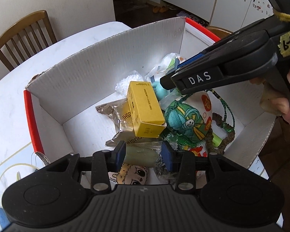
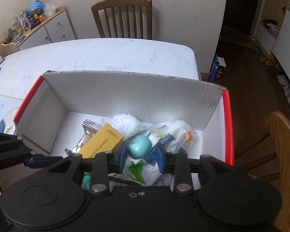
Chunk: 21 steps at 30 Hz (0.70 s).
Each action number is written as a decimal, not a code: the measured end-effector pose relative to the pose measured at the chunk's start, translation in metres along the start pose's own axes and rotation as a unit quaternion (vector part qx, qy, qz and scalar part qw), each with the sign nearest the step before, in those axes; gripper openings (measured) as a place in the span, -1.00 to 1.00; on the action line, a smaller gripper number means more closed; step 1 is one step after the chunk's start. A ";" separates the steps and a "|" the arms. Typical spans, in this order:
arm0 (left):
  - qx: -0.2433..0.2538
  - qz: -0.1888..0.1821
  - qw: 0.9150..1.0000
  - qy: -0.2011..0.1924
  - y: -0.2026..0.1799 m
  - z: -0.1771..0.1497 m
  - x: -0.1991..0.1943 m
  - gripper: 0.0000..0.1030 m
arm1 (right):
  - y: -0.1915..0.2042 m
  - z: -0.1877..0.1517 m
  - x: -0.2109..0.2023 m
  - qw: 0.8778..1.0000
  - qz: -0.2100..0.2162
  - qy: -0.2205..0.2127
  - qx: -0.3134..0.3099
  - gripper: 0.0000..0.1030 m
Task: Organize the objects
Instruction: 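Open both tools to drop the items into the box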
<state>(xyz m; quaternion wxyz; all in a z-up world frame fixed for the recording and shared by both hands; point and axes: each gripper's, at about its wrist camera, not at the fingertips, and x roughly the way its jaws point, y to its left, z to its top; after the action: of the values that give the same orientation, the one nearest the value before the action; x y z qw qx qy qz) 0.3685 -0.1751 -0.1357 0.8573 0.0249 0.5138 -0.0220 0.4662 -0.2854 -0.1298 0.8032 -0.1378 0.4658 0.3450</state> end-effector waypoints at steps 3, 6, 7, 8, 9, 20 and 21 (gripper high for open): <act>-0.004 -0.001 1.000 -0.004 0.000 0.000 -0.004 -0.23 | -0.001 0.000 -0.003 1.000 0.004 -0.002 0.006 -0.34; -0.007 -0.001 1.000 -0.012 0.001 -0.001 -0.009 -0.22 | 0.000 -0.002 -0.008 1.000 0.013 -0.006 0.011 -0.26; -0.010 -0.003 1.000 -0.014 0.002 -0.001 -0.012 -0.20 | 0.001 -0.003 -0.011 1.000 0.014 -0.006 0.012 -0.20; -0.014 -0.003 1.000 -0.016 0.003 -0.001 -0.013 -0.17 | 0.001 -0.004 -0.013 1.000 0.017 -0.006 0.012 -0.18; -0.016 -0.002 1.000 -0.018 0.003 -0.001 -0.015 -0.16 | 0.001 -0.006 -0.014 1.000 0.020 -0.006 0.011 -0.17; -0.019 -0.015 0.998 -0.058 0.001 -0.005 -0.054 -0.14 | -0.002 -0.018 -0.057 0.998 0.027 -0.052 0.035 -0.09; -0.017 -0.014 0.998 -0.062 0.000 -0.006 -0.059 -0.14 | -0.001 -0.019 -0.061 0.997 0.028 -0.056 0.036 -0.06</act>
<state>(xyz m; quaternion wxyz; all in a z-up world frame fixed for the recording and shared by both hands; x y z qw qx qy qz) 0.3361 -0.1738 -0.0866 0.8873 0.0013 0.4604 -0.0268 0.4344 -0.3231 -0.0885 0.8225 -0.0762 0.4354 0.3578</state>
